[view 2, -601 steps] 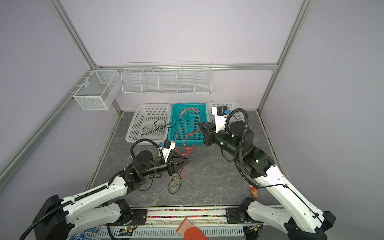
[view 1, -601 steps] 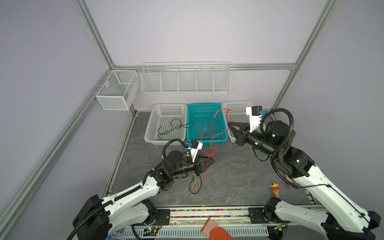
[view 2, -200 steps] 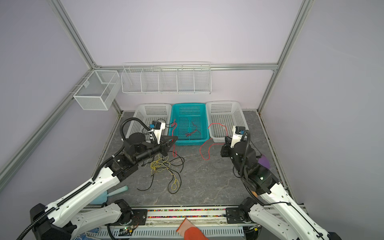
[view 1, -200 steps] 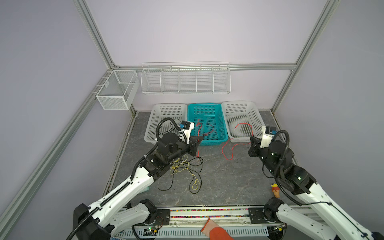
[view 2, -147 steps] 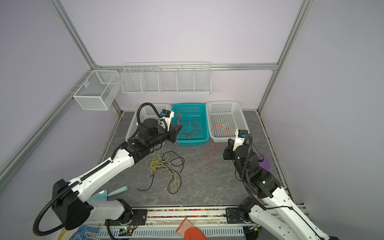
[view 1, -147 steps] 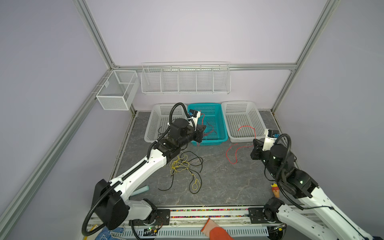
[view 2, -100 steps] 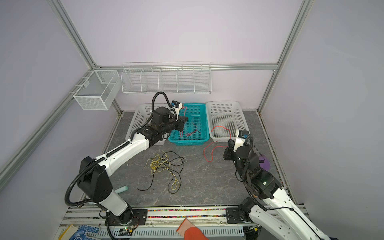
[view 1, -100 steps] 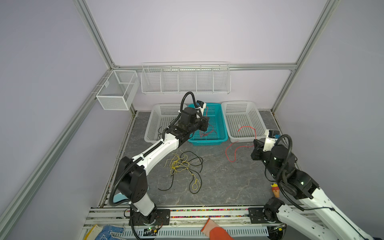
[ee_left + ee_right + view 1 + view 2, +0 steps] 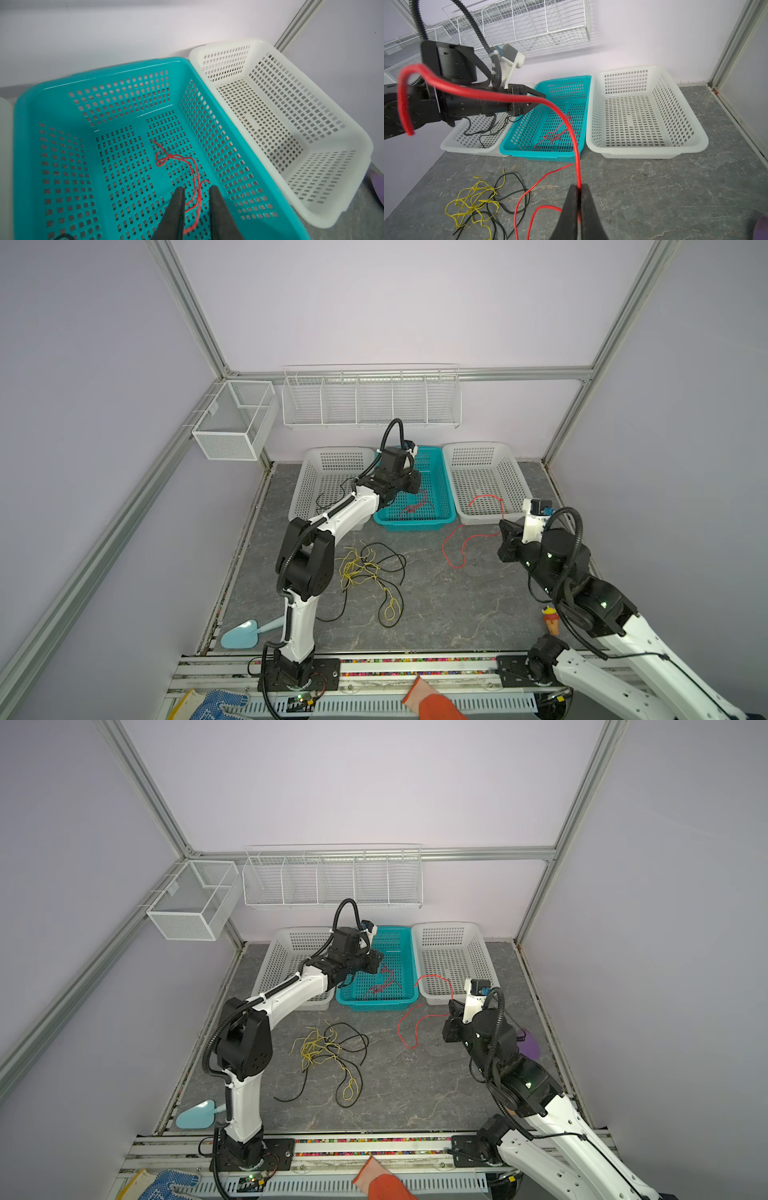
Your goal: Untangle the cables
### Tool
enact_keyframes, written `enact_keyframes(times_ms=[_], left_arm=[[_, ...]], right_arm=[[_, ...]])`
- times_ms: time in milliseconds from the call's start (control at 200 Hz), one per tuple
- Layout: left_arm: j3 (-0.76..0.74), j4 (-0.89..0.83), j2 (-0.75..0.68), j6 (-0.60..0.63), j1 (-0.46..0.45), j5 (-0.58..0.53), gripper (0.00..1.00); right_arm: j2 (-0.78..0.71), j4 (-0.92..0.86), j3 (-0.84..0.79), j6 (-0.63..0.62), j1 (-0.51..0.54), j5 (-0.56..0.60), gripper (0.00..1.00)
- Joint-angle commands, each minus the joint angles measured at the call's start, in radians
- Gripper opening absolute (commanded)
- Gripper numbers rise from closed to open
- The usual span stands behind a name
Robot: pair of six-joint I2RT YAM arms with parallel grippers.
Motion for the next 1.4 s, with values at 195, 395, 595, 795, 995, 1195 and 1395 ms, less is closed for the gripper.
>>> enact_keyframes(times_ms=[195,395,595,795,995,1195,1395], left_arm=[[-0.064,0.027,-0.221,0.021,-0.002,-0.038,0.39],[-0.326,0.141,-0.5,0.021,-0.001,-0.152,0.57],[-0.521,0.139,-0.762,0.047,-0.001,-0.295,0.87],[-0.671,0.023,-0.983,0.073,-0.001,-0.435,0.99],[-0.89,0.036,-1.194,0.078,-0.001,-0.657,0.99],[-0.997,0.038,-1.355,0.108,-0.001,-0.723,0.99],[-1.115,0.166,-1.451,0.113,-0.001,-0.788,0.99]], right_arm=[[0.147,0.009,0.131,-0.01,-0.006,-0.112,0.07],[0.287,0.038,0.239,-0.008,-0.006,-0.155,0.07],[0.45,0.077,0.346,-0.001,-0.007,-0.181,0.07],[0.621,0.086,0.477,-0.044,-0.017,-0.137,0.07],[0.82,0.062,0.63,-0.057,-0.046,-0.157,0.07],[1.024,0.008,0.795,-0.051,-0.086,-0.202,0.07],[1.223,-0.083,0.983,-0.035,-0.122,-0.249,0.07]])
